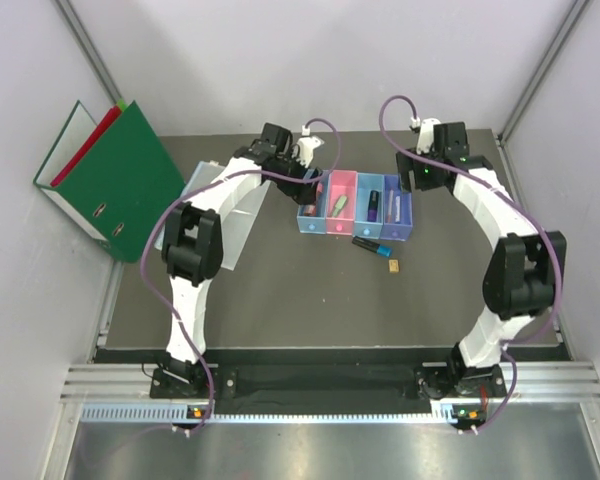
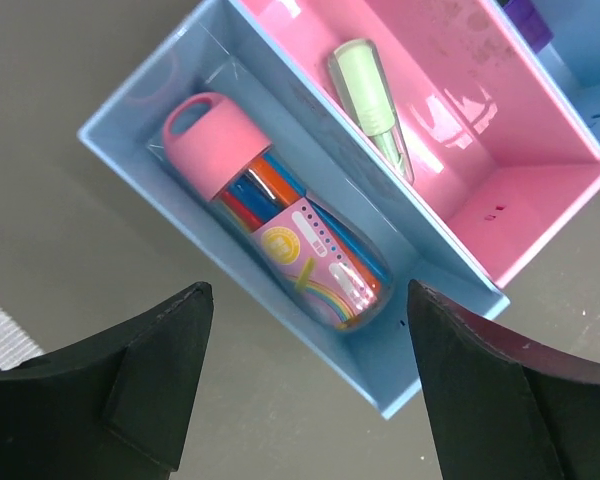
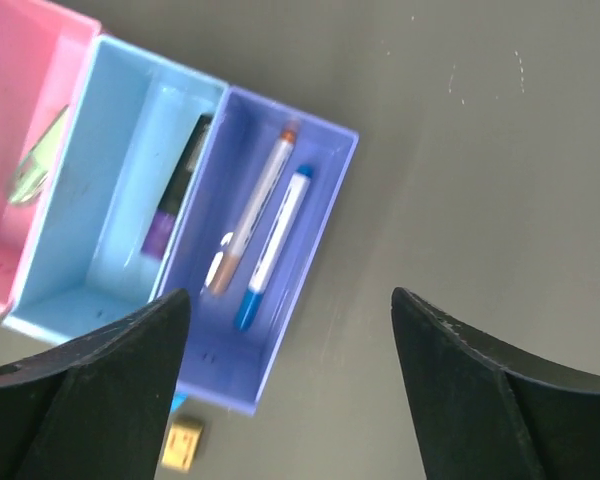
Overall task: Sort the stationery into containers
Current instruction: Move the storage box to the center of the board.
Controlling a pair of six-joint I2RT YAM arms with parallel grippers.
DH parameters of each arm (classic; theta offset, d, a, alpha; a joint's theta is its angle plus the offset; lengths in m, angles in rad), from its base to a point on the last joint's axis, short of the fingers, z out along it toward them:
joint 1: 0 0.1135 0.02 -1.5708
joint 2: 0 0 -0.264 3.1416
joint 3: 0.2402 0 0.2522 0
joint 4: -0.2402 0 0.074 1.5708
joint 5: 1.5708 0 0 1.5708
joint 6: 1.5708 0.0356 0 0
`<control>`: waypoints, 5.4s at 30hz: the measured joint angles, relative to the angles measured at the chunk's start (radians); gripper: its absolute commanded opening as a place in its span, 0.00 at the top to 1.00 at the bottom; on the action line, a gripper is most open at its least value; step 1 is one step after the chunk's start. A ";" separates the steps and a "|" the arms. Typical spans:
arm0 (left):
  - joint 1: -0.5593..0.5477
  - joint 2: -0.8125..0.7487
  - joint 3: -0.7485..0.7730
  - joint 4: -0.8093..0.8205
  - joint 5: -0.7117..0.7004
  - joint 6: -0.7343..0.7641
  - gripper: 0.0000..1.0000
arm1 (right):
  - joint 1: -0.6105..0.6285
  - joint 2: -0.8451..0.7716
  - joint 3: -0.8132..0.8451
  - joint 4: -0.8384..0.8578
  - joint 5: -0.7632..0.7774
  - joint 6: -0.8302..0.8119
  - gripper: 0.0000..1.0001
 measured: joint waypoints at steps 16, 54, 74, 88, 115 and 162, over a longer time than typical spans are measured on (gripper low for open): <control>-0.017 0.062 0.006 0.037 -0.035 -0.019 0.26 | -0.033 0.164 0.036 0.034 -0.061 0.006 0.40; 0.004 0.006 -0.129 0.174 -0.186 -0.071 0.94 | 0.013 0.237 0.035 0.052 -0.016 -0.002 0.83; -0.027 -0.134 -0.301 0.118 -0.302 -0.125 0.95 | 0.114 0.232 0.020 0.074 0.107 -0.044 0.92; -0.081 -0.194 -0.364 0.061 -0.352 -0.192 0.97 | 0.133 0.193 -0.039 0.097 0.151 -0.063 0.93; -0.125 -0.258 -0.428 -0.025 -0.390 -0.203 0.99 | 0.190 0.155 -0.070 0.034 0.222 -0.063 0.96; -0.101 -0.203 -0.356 0.029 -0.381 -0.069 0.36 | 0.213 0.231 0.083 0.053 0.181 -0.141 0.46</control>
